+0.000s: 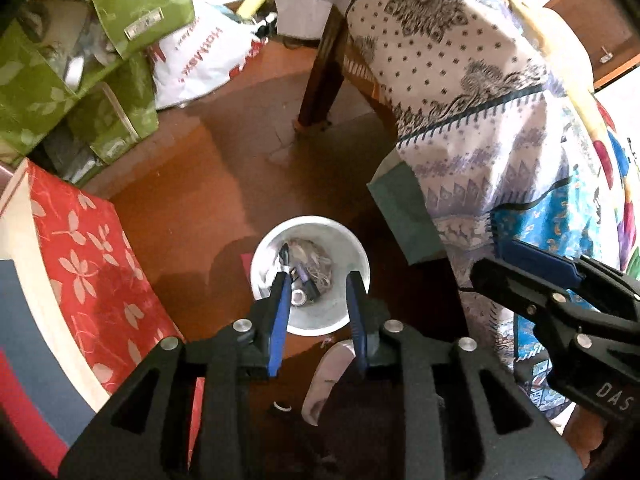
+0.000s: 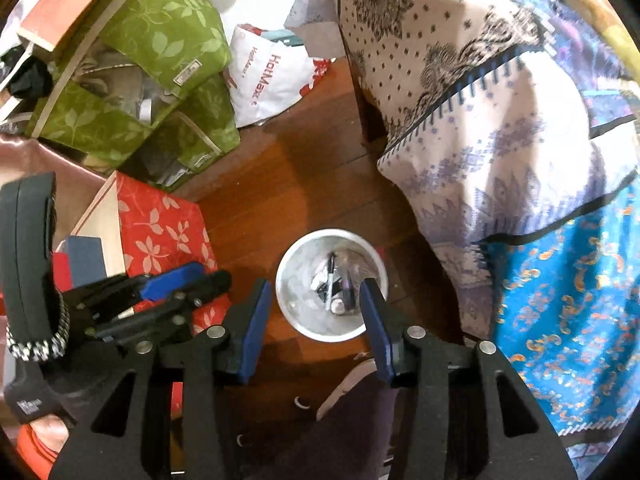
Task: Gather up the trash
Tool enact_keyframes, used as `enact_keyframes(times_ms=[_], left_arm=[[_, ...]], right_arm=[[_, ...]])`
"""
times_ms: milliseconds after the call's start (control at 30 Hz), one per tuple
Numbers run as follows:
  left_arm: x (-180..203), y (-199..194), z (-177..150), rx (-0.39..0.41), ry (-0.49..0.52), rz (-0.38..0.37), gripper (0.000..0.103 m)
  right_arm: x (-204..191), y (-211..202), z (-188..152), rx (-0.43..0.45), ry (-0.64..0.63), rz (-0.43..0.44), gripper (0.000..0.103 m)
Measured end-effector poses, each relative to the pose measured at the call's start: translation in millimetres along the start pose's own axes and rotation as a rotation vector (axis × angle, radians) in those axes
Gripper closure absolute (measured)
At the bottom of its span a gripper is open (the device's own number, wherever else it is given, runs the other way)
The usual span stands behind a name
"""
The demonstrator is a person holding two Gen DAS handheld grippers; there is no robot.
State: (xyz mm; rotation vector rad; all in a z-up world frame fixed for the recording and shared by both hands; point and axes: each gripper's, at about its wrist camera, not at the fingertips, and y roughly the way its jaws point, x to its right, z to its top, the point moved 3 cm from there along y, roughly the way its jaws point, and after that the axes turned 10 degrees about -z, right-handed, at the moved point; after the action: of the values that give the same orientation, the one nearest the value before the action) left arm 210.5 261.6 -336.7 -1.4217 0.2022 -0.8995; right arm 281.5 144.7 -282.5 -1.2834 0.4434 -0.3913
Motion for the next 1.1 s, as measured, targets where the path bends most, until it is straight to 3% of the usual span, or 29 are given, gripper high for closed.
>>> enact_keyframes(times_ms=[200,400,633,833,1100], left_arm=[[14.6,-42.3,-8.4,0.064,0.047,-0.005,0.077],[45.9,-107.0,-24.0,0.182,0.144,-0.018,0.077],[98.9,-191.5,-50.6,0.337,0.273,-0.146,0.077],[155.1,-262.2,-84.0,0.472,0.466,-0.268,0.077],[201.4,-328.2,-142.0,0.601,0.678,-0.418,0.077]], right_arm=[[1.8,-43.3,-15.7,0.090,-0.025,-0.048,0.061],[10.1,-111.8,-41.1,0.232,0.013,-0.070,0.061],[19.5,-215.6,-87.0,0.472,0.122,-0.136,0.061],[21.6,-305.2,-149.3,0.703,0.256,-0.277,0.061],[13.3,-370.4,-223.5,0.916,0.443,-0.468,0.061]])
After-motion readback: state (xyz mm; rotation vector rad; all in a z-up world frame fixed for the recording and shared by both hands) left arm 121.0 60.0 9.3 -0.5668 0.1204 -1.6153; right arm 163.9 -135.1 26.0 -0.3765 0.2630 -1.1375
